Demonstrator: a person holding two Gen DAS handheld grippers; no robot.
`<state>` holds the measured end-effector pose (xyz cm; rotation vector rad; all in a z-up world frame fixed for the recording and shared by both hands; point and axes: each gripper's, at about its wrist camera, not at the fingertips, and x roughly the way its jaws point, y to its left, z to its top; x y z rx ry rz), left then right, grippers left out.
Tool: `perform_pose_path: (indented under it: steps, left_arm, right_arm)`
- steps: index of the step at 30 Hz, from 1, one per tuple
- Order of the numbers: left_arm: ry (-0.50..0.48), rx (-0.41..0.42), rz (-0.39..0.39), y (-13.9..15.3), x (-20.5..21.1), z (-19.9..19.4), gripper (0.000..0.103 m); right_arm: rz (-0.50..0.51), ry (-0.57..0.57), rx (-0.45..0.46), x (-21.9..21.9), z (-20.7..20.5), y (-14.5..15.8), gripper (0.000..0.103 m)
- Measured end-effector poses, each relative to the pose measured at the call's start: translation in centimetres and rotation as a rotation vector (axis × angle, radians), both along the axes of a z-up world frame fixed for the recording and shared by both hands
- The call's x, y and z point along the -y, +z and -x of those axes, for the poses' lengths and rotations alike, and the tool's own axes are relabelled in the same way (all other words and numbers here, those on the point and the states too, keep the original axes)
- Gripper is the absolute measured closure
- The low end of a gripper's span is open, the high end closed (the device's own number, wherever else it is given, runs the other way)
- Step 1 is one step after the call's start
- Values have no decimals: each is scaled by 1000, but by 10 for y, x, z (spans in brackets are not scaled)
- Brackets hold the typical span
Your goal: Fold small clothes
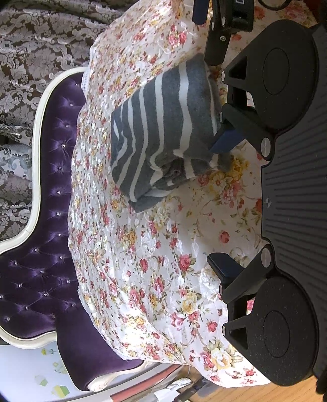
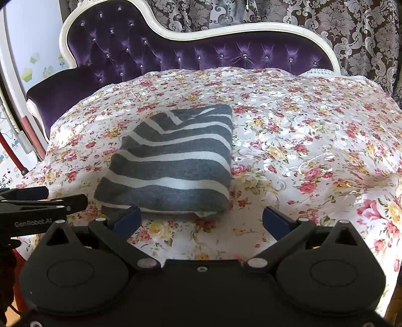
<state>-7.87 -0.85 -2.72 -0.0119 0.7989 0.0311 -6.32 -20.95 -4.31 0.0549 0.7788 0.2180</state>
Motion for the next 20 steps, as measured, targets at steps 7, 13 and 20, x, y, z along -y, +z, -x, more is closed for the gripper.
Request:
perform_pose_path:
  steps: [7,13,20]
  left_arm:
    - [15,-5,4,1,-8,2,17]
    - [12,-2,11,1,-9,1,17]
    - [12,-5,15,0,-9,-1,17]
  right_arm:
    - [5,-1,-7,0,-1,-1,1]
    - [5,3,-13,0,-2,-2,1]
    - [1,8,-24,-1,-5,-5,1]
